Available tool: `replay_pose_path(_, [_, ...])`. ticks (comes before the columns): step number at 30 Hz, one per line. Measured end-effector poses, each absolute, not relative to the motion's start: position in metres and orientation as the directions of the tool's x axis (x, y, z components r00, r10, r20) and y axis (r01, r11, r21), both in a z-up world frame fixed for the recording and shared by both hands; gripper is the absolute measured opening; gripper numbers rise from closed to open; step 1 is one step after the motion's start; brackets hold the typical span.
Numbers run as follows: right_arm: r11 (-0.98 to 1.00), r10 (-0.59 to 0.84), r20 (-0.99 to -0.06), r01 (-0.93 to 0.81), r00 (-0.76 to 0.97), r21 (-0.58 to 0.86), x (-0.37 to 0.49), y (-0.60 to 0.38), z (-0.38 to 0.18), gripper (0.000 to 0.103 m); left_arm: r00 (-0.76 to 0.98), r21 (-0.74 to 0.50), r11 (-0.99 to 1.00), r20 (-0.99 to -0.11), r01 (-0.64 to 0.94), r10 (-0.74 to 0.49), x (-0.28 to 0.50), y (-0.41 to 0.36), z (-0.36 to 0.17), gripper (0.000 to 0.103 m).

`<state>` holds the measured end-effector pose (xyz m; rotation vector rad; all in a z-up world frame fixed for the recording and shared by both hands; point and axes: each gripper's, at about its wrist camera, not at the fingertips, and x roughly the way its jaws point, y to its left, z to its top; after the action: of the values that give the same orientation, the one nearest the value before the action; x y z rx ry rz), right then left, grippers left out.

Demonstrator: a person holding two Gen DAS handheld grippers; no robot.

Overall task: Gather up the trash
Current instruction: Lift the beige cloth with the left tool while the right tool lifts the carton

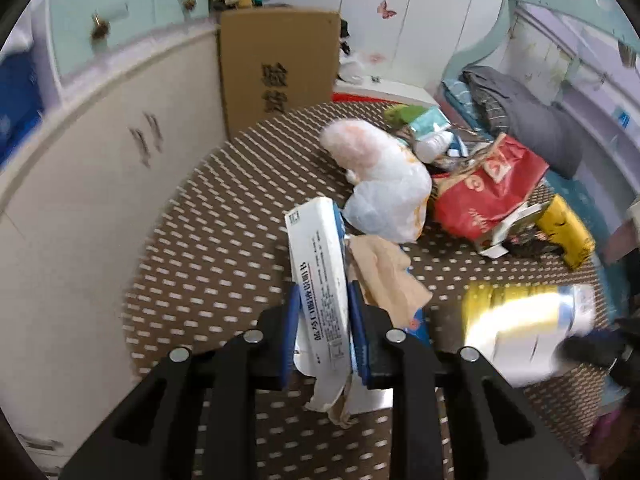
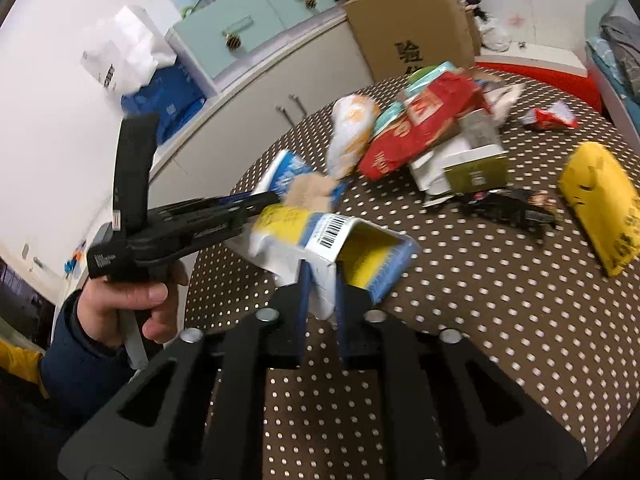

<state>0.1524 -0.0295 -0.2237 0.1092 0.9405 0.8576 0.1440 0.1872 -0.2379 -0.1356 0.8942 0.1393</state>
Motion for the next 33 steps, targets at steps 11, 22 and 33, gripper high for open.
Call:
replay_pose_path(11, [0.734, 0.621, -0.707, -0.567, 0.338, 0.373, 0.142, -0.035, -0.225, 0.053, 0.627, 0.017, 0.985, -0.769, -0.172, 0.123, 0.128, 0.183, -0.234, 0.061])
replay_pose_path(22, [0.754, 0.618, -0.694, -0.528, 0.37, 0.39, 0.154, -0.031, -0.226, 0.051, 0.663, 0.262, 0.957, -0.739, 0.12, 0.119, 0.14, 0.131, -0.228, 0.065])
replay_pose_path(33, [0.772, 0.615, -0.675, -0.488, 0.408, 0.408, 0.159, -0.044, -0.226, 0.005, 0.602, -0.003, 0.996, -0.797, 0.087, -0.055, 0.146, 0.155, -0.243, 0.006])
